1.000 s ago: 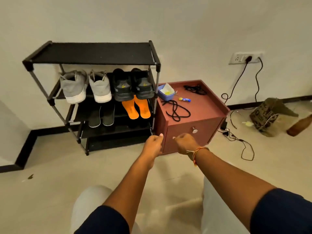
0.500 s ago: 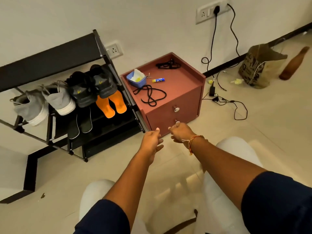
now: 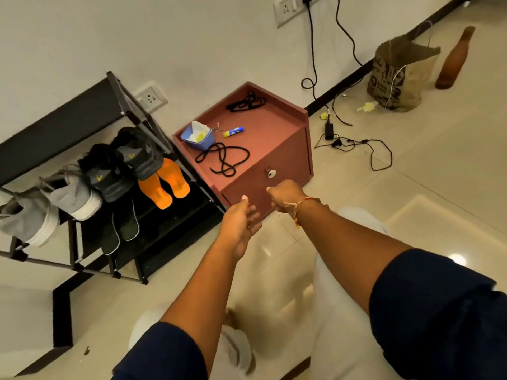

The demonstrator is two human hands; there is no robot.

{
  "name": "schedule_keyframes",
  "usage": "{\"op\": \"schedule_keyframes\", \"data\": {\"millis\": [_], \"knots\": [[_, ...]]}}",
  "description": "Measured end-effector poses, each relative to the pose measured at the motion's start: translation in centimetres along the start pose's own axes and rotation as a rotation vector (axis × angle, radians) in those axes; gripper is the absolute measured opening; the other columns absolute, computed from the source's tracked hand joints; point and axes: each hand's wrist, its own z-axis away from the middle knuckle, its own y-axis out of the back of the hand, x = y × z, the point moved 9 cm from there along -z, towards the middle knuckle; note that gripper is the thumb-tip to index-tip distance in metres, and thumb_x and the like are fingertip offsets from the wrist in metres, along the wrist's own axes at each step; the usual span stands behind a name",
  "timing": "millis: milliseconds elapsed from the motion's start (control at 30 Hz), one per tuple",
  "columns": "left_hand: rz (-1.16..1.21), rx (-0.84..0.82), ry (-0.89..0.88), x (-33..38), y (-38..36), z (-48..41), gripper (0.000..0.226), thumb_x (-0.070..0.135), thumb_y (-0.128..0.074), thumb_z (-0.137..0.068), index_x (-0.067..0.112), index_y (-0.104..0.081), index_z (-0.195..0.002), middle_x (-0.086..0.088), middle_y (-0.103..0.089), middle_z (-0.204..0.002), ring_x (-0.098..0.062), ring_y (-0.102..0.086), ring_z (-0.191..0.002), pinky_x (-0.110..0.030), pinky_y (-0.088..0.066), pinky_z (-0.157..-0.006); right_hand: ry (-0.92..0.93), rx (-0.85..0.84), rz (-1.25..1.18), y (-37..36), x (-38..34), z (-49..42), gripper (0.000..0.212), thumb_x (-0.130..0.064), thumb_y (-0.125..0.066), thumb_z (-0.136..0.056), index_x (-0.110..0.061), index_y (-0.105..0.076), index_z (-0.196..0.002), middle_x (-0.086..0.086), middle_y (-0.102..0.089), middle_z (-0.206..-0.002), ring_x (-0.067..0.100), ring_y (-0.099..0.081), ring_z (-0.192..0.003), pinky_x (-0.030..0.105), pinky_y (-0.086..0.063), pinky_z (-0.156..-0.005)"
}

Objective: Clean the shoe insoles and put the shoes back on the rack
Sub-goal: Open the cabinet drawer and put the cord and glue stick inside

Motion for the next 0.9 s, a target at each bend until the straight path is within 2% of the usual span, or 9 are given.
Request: {"op": "schedule_keyframes", "data": {"millis": [100, 233, 300, 400, 500, 567, 667, 767, 900], "knots": [[0.063, 0.024, 0.027, -2.1, 1.7, -2.2, 0.040, 0.040, -0.050, -0.106, 0.011, -0.055, -0.132, -0.006, -0.064, -0.125, -0.022, -0.065, -0.113, -0.037, -0.058, -0.087, -0.059, -0.013, -0.050, -2.6, 0.7, -2.4, 0.022, -0.024, -0.058, -0.094, -0.002, -0.062, -0.094, 0.011, -0.063, -0.076, 0.022, -0.061, -0.066, 0.034, -0.056, -0.066], [0.133, 0.067, 0.111, -6.2, 4.5, -6.0, 0.035, 0.036, -0.050, -0.106, 0.012, -0.055, -0.130, -0.007, -0.065, -0.127, -0.022, -0.066, -0.112, -0.037, -0.057, -0.087, -0.028, 0.063, 0.062, -4.6, 1.3, -7.2, 0.024, -0.030, -0.060, -0.087, -0.006, -0.060, -0.088, 0.013, -0.062, -0.086, 0.036, -0.067, -0.085, 0.044, -0.055, -0.076], [0.166, 0.072, 0.157, -7.5, 5.4, -8.6, 0.035, 0.033, -0.050, -0.106, 0.010, -0.053, -0.133, -0.008, -0.063, -0.130, -0.024, -0.064, -0.115, -0.038, -0.056, -0.090, -0.023, 0.118, 0.197, -4.5, 1.5, -9.2, 0.026, -0.029, -0.059, -0.093, -0.006, -0.061, -0.103, 0.013, -0.062, -0.101, 0.033, -0.061, -0.099, 0.038, -0.048, -0.082], [0.171, 0.032, 0.183, -8.0, 5.3, -12.4, 0.040, 0.032, -0.046, -0.108, 0.009, -0.048, -0.141, -0.007, -0.060, -0.133, -0.025, -0.062, -0.120, -0.038, -0.055, -0.093, -0.058, 0.183, 0.300, -3.8, 2.5, -12.5, 0.044, -0.032, -0.059, -0.096, -0.008, -0.055, -0.132, 0.010, -0.060, -0.130, 0.031, -0.057, -0.118, 0.033, -0.045, -0.096], [0.186, 0.006, 0.200, -7.8, 4.6, -16.4, 0.043, 0.033, -0.048, -0.107, 0.009, -0.047, -0.143, -0.007, -0.059, -0.133, -0.023, -0.061, -0.120, -0.036, -0.055, -0.092, -0.001, 0.214, 0.404, -4.0, 2.6, -16.6, 0.042, -0.033, -0.058, -0.097, -0.009, -0.054, -0.132, 0.007, -0.062, -0.123, 0.026, -0.058, -0.112, 0.029, -0.044, -0.092], [0.207, 0.015, 0.202, -7.4, 4.2, -18.5, 0.036, 0.033, -0.050, -0.107, 0.011, -0.052, -0.135, -0.007, -0.061, -0.130, -0.021, -0.063, -0.116, -0.034, -0.056, -0.087, 0.040, 0.216, 0.440, -4.5, 2.0, -18.7, 0.042, -0.034, -0.058, -0.097, -0.014, -0.054, -0.133, 0.006, -0.063, -0.119, 0.024, -0.059, -0.110, 0.028, -0.045, -0.093], [0.239, 0.042, 0.217, -6.8, 3.6, -21.0, 0.025, 0.031, -0.052, -0.106, 0.015, -0.055, -0.125, -0.004, -0.064, -0.122, -0.018, -0.065, -0.111, -0.031, -0.055, -0.083, 0.061, 0.241, 0.555, -5.4, 1.6, -21.6, 0.043, -0.038, -0.058, -0.096, -0.017, -0.055, -0.133, 0.007, -0.064, -0.125, 0.028, -0.060, -0.115, 0.031, -0.048, -0.094], [0.267, 0.041, 0.262, -6.9, 2.8, -22.1, 0.030, 0.030, -0.053, -0.105, 0.014, -0.055, -0.130, -0.004, -0.064, -0.121, -0.019, -0.064, -0.112, -0.032, -0.056, -0.086, 0.080, 0.313, 0.639, -5.1, 1.6, -23.4, 0.044, -0.038, -0.060, -0.094, -0.017, -0.054, -0.133, 0.008, -0.061, -0.130, 0.031, -0.058, -0.117, 0.033, -0.047, -0.094], [0.266, 0.011, 0.289, -7.0, 1.9, -23.0, 0.033, 0.029, -0.052, -0.105, 0.013, -0.054, -0.134, -0.004, -0.063, -0.123, -0.018, -0.065, -0.111, -0.031, -0.056, -0.082, 0.071, 0.343, 0.629, -4.1, 1.7, -25.4, 0.032, -0.033, -0.063, -0.093, -0.016, -0.057, -0.120, 0.005, -0.067, -0.114, 0.026, -0.061, -0.101, 0.026, -0.039, -0.073]]}}
